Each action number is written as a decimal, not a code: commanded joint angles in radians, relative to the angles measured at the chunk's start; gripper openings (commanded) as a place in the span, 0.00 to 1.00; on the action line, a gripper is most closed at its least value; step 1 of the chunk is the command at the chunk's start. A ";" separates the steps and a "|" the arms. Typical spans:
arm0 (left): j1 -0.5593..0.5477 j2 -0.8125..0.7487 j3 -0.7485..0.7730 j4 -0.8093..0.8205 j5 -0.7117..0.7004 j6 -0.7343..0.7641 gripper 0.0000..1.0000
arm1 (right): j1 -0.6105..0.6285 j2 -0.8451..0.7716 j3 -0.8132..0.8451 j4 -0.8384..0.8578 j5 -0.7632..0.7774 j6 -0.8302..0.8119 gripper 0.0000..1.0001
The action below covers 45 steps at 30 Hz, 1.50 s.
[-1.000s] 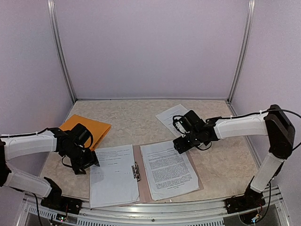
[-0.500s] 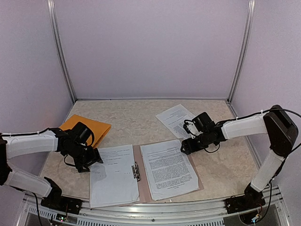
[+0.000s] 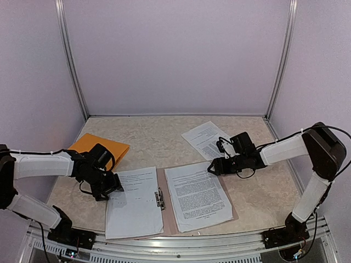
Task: Put the files into the folder
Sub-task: Pick up the folder with files from the center of the board.
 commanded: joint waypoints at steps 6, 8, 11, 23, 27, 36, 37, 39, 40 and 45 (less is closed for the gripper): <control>-0.068 0.139 -0.008 0.103 0.026 -0.025 0.73 | -0.002 -0.029 -0.077 0.039 -0.124 0.146 0.64; -0.073 0.147 -0.004 0.103 0.023 -0.028 0.73 | -0.011 -0.053 -0.079 0.038 -0.127 0.156 0.63; -0.077 0.146 -0.004 0.108 0.022 -0.032 0.73 | -0.027 -0.085 -0.083 0.031 -0.124 0.161 0.63; -0.081 0.061 0.048 -0.019 -0.020 -0.019 0.74 | -0.051 -0.131 -0.074 -0.050 -0.053 0.103 0.63; -0.081 -0.034 0.074 -0.130 -0.062 -0.018 0.77 | -0.052 -0.125 -0.075 -0.074 -0.033 0.089 0.63; -0.032 -0.186 0.034 -0.234 -0.080 -0.005 0.79 | -0.052 -0.117 -0.073 -0.080 -0.030 0.074 0.63; -0.020 -0.182 0.017 -0.217 -0.064 0.002 0.79 | -0.052 -0.118 -0.075 -0.082 -0.030 0.074 0.63; 0.003 -0.162 -0.006 -0.180 -0.034 0.019 0.79 | -0.052 -0.120 -0.075 -0.083 -0.032 0.072 0.63; 0.010 -0.148 -0.011 -0.161 -0.023 0.028 0.79 | -0.053 -0.121 -0.074 -0.085 -0.033 0.071 0.63; 0.027 -0.043 -0.001 -0.099 0.007 0.070 0.79 | -0.052 -0.125 -0.078 -0.090 -0.030 0.068 0.63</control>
